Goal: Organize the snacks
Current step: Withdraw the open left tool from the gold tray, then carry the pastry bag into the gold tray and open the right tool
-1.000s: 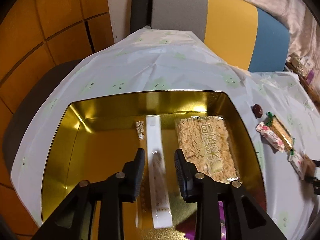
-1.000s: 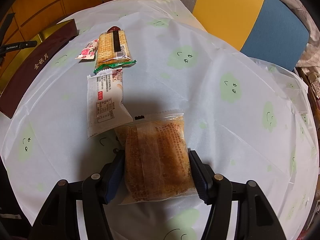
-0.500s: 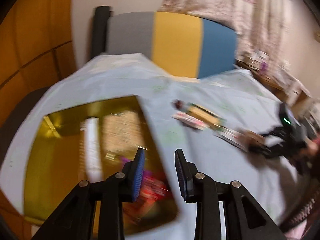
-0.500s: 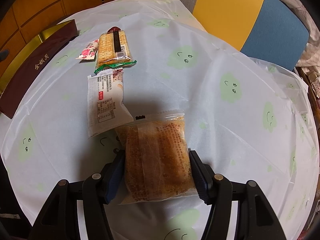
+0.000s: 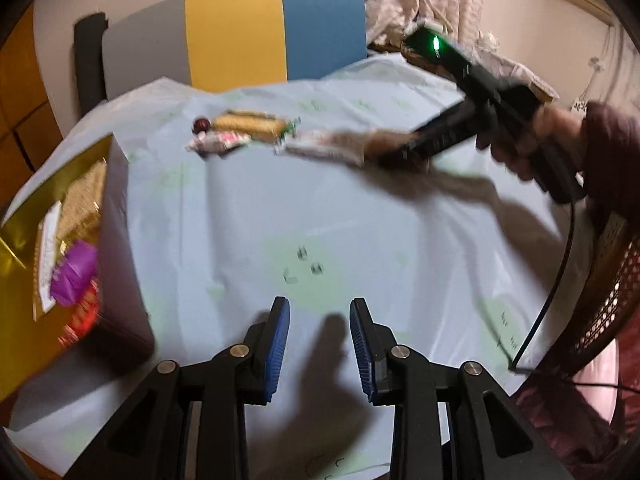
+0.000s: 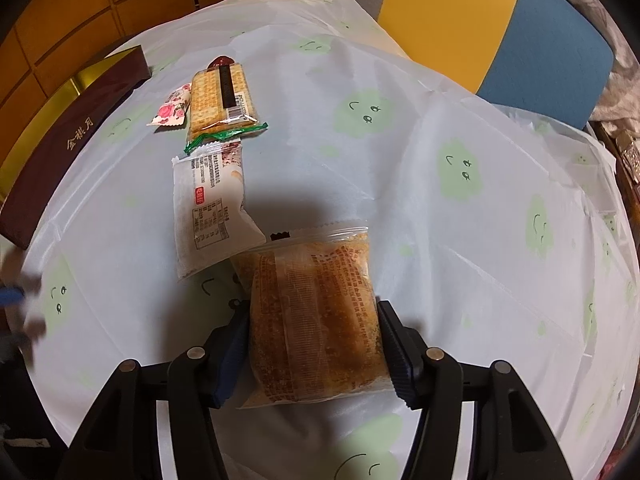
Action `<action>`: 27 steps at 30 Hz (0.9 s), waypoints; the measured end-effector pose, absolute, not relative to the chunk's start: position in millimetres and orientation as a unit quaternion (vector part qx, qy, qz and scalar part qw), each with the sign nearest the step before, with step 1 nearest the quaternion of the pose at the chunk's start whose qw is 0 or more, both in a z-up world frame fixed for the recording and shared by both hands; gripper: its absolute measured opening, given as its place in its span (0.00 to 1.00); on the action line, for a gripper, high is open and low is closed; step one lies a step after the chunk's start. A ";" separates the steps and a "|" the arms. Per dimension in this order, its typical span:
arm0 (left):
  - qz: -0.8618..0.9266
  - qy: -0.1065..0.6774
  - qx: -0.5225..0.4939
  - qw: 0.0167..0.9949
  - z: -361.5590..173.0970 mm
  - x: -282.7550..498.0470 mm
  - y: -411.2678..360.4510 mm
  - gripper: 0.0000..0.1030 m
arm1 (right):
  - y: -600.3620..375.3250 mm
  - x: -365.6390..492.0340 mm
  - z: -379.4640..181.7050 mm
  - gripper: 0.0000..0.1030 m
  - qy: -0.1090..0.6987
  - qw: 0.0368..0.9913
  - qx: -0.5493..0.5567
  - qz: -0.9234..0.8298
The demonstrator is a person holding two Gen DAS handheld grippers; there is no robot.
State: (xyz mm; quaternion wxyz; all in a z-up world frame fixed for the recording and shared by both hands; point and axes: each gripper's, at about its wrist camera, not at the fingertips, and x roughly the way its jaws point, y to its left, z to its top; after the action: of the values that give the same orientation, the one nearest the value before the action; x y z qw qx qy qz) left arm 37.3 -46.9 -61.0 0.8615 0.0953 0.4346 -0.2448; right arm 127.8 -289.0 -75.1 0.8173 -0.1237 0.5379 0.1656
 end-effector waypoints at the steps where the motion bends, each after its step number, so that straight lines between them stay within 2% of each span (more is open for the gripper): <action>1: -0.244 0.439 0.093 0.860 -65.2 36.9 -46.5 0.31 | -289.9 129.0 -74.7 0.59 0.539 0.817 -0.120 0.164; 10: -0.257 0.426 0.064 0.865 -71.9 32.8 -37.5 0.31 | -298.2 126.1 -67.6 0.59 0.564 0.809 -0.099 0.136; 19: -0.262 0.411 0.052 0.872 -73.8 29.1 -33.7 0.31 | -287.5 99.2 -19.8 0.59 0.538 0.823 -0.088 0.161; 27: -0.269 0.402 0.041 0.874 -74.2 26.3 -29.4 0.31 | -192.8 98.6 18.8 0.59 0.504 0.815 -0.075 0.278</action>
State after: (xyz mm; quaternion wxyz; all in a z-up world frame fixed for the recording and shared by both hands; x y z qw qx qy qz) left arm 26.3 -29.4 -74.2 0.8744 0.0409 0.4015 -0.2692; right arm 98.6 -192.8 18.8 0.8145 -0.0747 0.5036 0.2781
